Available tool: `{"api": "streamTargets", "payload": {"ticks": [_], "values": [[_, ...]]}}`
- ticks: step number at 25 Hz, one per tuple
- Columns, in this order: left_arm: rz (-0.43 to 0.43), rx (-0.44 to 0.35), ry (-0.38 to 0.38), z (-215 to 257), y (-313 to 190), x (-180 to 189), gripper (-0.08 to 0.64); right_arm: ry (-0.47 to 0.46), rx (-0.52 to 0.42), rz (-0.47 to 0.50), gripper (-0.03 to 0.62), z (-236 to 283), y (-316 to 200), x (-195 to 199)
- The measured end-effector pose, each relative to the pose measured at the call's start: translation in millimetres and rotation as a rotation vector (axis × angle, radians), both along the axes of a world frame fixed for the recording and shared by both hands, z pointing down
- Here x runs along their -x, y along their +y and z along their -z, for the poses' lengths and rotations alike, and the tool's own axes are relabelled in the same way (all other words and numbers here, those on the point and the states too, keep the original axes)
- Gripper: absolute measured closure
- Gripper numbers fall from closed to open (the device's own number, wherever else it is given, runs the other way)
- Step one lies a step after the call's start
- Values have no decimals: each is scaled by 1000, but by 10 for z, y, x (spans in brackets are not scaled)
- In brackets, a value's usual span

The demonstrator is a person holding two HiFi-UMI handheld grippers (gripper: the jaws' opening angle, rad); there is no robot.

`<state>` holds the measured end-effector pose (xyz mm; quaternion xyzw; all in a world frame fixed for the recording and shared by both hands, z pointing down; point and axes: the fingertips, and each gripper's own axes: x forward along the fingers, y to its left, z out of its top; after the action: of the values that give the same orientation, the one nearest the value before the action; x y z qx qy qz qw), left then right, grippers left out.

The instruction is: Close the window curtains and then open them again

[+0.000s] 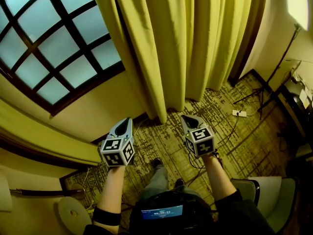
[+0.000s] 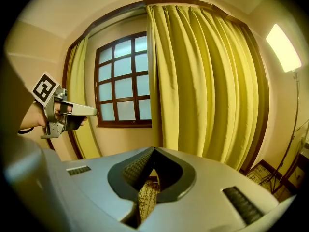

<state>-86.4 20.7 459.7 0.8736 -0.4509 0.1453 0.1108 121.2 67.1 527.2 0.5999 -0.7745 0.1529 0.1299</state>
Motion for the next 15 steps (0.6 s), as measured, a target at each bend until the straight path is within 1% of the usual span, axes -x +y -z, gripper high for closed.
{"api": "streamTargets", "payload": {"ticks": [4, 7, 12, 15], "values": [[-31, -9, 9, -18, -318, -143, 558, 7, 6, 2, 577, 10, -242, -25], [-59, -14, 28, -35, -675, -256, 558, 30, 5, -13, 577, 4, -543, -83], [-87, -25, 53, 15, -1406, -366, 558, 50, 6, -4, 577, 38, -1260, -51], [-89, -28, 69, 100, -1883, -311, 558, 66, -2, 19, 577, 138, -1801, 122]]}}
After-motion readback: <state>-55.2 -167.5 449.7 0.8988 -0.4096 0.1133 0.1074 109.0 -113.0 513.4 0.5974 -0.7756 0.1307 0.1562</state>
